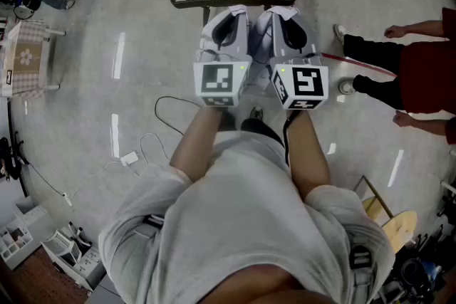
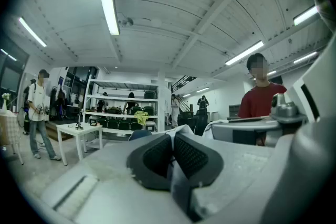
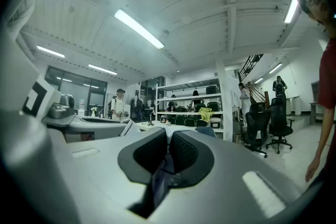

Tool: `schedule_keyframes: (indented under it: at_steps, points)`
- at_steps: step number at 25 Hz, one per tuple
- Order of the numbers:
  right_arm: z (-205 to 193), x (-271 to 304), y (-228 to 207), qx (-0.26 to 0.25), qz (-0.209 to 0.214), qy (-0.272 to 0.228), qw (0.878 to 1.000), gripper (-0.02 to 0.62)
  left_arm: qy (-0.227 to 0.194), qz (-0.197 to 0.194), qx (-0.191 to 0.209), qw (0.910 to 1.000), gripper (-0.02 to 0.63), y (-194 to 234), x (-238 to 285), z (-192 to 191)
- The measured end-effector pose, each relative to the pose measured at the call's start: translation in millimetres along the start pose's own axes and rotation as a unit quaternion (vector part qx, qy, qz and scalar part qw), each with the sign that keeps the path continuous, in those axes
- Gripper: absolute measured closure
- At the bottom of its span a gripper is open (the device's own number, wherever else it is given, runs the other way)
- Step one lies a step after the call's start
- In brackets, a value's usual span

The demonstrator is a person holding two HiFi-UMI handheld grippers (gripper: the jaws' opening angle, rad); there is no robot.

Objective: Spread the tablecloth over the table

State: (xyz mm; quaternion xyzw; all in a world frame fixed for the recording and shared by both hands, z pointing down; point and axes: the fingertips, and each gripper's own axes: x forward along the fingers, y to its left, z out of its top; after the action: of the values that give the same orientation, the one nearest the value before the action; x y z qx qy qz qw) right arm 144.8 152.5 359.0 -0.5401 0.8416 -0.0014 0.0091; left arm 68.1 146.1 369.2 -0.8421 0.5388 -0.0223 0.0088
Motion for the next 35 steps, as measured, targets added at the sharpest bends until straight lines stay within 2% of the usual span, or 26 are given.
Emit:
schedule_keyframes:
  at_steps: [6,10,22,29,35]
  points:
    - [-3.8,6.6,10.3,-0.001,0.018,0.003,1.0,0.588,0.0,0.03,-0.009,0.9995,0.583,14.5,-11.7,-4.0]
    - [-14.3,33.4,33.6,0.001,0.04,0.011,0.999,0.588,0.008,0.059,-0.014,0.9981,0.583,45.3,-16.7,-15.4]
    - [-32.0,157.1,120.6,-0.008,0.119,0.042,0.992,0.586,0.02,0.127,-0.036,0.991,0.583,177.2,0.1,-37.9]
    - [-26.7,228.2,207.0,-0.026,0.19,0.046,0.98,0.586,0.014,0.182,-0.044,0.9822,0.583,272.1,-7.9,-39.1]
    - [-13.0,270.2,256.8,-0.03,0.234,0.028,0.971,0.586,-0.009,0.23,-0.035,0.9725,0.583,336.5,-26.0,-25.8]
